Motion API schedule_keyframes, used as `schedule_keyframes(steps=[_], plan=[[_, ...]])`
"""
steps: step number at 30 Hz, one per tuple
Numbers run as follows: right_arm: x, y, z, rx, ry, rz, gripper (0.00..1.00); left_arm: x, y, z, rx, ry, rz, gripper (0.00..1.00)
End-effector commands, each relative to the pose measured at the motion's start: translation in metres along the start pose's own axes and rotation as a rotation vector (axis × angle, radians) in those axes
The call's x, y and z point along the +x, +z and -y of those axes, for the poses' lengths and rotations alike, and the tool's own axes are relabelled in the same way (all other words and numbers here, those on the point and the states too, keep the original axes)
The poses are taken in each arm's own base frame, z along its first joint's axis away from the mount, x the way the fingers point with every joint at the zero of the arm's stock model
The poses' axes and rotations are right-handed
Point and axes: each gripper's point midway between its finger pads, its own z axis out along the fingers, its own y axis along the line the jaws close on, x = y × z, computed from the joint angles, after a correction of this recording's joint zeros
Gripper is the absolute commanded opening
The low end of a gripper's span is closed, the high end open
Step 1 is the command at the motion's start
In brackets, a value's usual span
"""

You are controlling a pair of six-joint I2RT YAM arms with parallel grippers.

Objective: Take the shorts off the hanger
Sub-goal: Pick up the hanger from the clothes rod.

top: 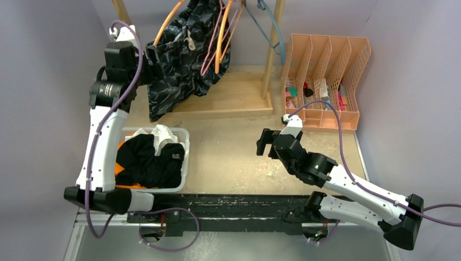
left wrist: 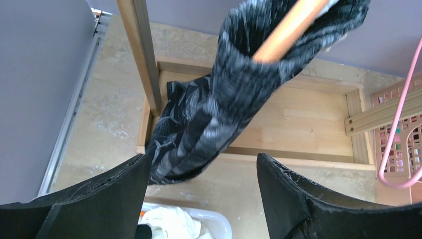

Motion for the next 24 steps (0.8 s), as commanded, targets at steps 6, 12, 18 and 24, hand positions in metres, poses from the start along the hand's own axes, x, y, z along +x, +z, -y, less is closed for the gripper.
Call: schedule_keyframes(steps=[6,12,18,24], plan=[[-0.006,-0.004,0.003,0.011,0.018,0.017,0.99,-0.03,0.02,0.025,0.169,0.078,-0.028,0.76],[-0.005,-0.005,0.006,0.022,0.015,0.014,0.99,-0.033,0.03,0.045,0.303,0.109,-0.054,0.68],[-0.008,-0.006,0.011,0.052,0.023,0.021,0.99,-0.023,0.024,0.062,0.432,0.166,-0.103,0.49],[-0.006,-0.005,0.011,0.046,0.041,0.024,0.99,-0.029,0.014,0.082,0.547,0.157,-0.086,0.5]])
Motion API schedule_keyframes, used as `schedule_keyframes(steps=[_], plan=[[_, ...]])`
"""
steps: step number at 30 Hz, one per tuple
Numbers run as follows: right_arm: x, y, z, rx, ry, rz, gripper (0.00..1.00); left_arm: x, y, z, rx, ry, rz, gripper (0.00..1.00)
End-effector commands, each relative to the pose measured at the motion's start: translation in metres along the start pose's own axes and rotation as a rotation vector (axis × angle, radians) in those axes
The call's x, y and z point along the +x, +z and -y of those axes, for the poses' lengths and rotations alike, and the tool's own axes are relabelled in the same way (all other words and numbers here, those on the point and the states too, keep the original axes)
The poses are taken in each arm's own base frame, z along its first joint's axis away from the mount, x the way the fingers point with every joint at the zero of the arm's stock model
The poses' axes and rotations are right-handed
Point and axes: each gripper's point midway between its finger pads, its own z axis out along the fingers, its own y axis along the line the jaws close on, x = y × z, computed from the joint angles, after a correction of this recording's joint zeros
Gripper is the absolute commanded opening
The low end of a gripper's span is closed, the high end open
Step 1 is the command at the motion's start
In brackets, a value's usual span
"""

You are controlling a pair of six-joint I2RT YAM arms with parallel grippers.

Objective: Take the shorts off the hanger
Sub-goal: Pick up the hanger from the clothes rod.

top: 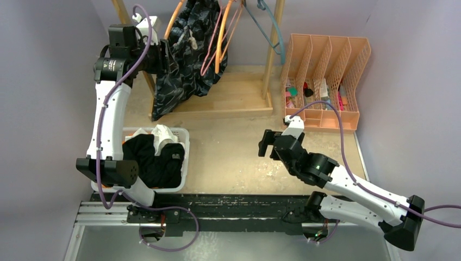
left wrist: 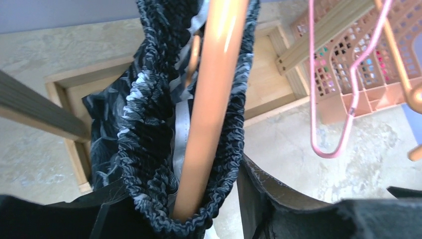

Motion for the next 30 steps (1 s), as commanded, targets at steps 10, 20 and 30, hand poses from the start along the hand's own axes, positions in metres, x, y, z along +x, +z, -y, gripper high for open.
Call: schedule_keyframes(steps=[10,20,30], plan=[[-0.02,-0.004,0.003,0.035,0.08,0.069,0.99,-0.036,-0.006,0.008,0.029,-0.006,0.108,0.56],[-0.009,-0.003,0.016,0.079,0.073,0.051,0.99,-0.066,-0.012,0.005,-0.009,-0.01,0.271,0.47],[-0.005,-0.001,0.016,0.082,0.079,0.044,0.99,-0.078,-0.037,0.037,0.133,0.002,0.362,0.0]])
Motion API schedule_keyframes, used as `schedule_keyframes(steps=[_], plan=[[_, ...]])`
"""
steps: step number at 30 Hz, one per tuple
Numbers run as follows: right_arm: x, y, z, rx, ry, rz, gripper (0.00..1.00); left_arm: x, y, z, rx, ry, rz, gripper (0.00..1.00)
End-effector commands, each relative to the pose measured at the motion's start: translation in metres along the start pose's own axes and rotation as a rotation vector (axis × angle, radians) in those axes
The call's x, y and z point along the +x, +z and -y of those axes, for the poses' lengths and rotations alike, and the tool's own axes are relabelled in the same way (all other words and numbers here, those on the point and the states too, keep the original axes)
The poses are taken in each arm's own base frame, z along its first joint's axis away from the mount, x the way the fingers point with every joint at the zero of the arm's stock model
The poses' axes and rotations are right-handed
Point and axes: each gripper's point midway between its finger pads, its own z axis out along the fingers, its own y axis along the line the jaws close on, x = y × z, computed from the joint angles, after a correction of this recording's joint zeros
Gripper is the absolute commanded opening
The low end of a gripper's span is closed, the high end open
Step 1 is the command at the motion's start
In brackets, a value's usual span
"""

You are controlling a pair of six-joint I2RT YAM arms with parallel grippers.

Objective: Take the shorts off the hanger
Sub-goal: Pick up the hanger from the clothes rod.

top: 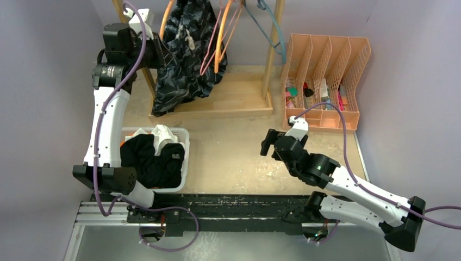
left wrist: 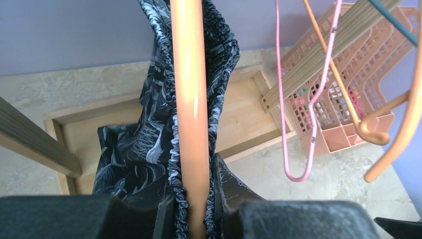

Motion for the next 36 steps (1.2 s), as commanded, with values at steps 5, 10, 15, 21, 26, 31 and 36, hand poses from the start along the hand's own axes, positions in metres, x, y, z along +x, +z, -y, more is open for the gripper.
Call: schedule_keyframes(steps=[5,10,15,21,26,31,36], plan=[[0.0,0.004,0.006,0.045,0.012,0.014,0.99,-0.058,-0.033,0.051,0.209,-0.01,0.231,0.0],[0.002,0.006,0.006,0.05,0.013,0.008,0.99,-0.064,-0.044,0.068,0.287,-0.046,0.269,0.0],[0.007,0.009,0.005,0.054,0.001,-0.005,0.99,-0.092,-0.058,0.087,0.382,-0.091,0.399,0.0],[0.01,0.011,0.006,0.07,0.003,-0.014,0.99,-0.1,-0.063,0.089,0.39,-0.128,0.447,0.0],[0.01,0.012,0.005,0.068,0.001,-0.012,0.99,-0.102,-0.072,0.086,0.371,-0.154,0.495,0.0],[0.011,0.012,0.005,0.07,-0.003,-0.015,0.99,-0.08,-0.076,0.069,0.266,-0.18,0.483,0.0],[0.011,0.013,0.005,0.07,-0.005,-0.014,0.99,-0.062,-0.087,0.076,0.309,-0.208,0.483,0.0]])
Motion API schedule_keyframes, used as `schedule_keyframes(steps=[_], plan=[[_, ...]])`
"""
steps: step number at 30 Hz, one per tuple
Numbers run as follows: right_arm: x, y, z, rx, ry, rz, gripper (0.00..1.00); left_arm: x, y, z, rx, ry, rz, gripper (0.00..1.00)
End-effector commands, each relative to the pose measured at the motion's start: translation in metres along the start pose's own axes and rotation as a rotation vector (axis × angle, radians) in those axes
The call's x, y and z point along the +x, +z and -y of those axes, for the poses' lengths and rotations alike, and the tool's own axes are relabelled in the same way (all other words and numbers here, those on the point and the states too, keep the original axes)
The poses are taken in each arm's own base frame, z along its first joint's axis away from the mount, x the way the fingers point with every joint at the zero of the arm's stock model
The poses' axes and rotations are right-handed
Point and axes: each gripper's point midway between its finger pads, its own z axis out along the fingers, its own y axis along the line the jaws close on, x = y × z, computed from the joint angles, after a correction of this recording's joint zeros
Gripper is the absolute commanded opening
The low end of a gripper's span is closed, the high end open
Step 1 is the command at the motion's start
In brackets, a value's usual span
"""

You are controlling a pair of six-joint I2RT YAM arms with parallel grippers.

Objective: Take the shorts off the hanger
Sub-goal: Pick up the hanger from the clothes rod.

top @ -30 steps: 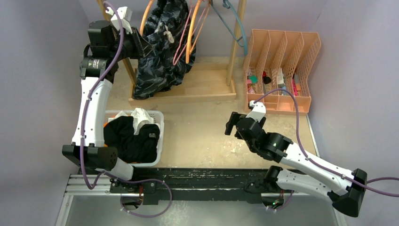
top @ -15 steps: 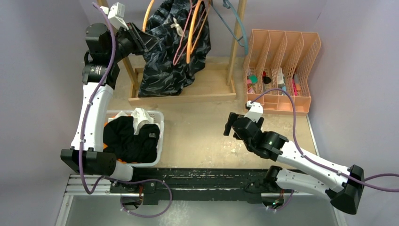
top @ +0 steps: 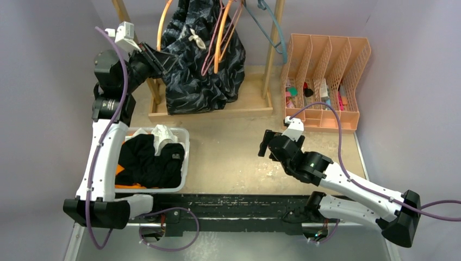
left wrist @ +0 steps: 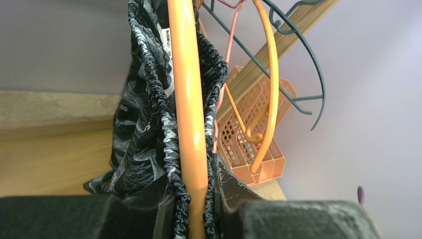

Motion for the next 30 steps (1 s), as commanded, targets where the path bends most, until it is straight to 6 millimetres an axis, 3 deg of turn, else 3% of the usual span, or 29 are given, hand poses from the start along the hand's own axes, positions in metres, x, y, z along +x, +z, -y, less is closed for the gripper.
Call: schedule_keyframes(steps=[1,12,16,20,23,27,30], plan=[[-0.004,0.002,0.003,0.023,0.015,0.029,0.99,-0.039,-0.023,0.042,0.122,0.068,0.174,0.0],[-0.003,0.003,0.003,0.026,0.01,0.023,0.99,-0.002,-0.048,0.007,-0.018,-0.024,0.191,0.0],[-0.001,0.005,0.003,0.031,0.002,0.017,0.99,0.034,-0.051,0.008,0.04,-0.069,0.073,0.0],[0.001,0.006,0.003,0.039,-0.005,0.004,0.99,0.072,-0.062,-0.011,-0.019,-0.13,-0.01,0.0],[0.003,0.007,0.001,0.039,-0.012,-0.005,0.99,0.11,-0.068,-0.024,-0.042,-0.22,-0.092,0.0],[0.002,0.009,-0.006,0.028,-0.024,-0.016,0.99,0.167,-0.083,-0.056,-0.14,-0.243,-0.242,0.0],[0.002,0.009,-0.013,0.015,-0.025,-0.028,0.99,0.202,-0.085,-0.057,-0.091,-0.305,-0.362,0.0]])
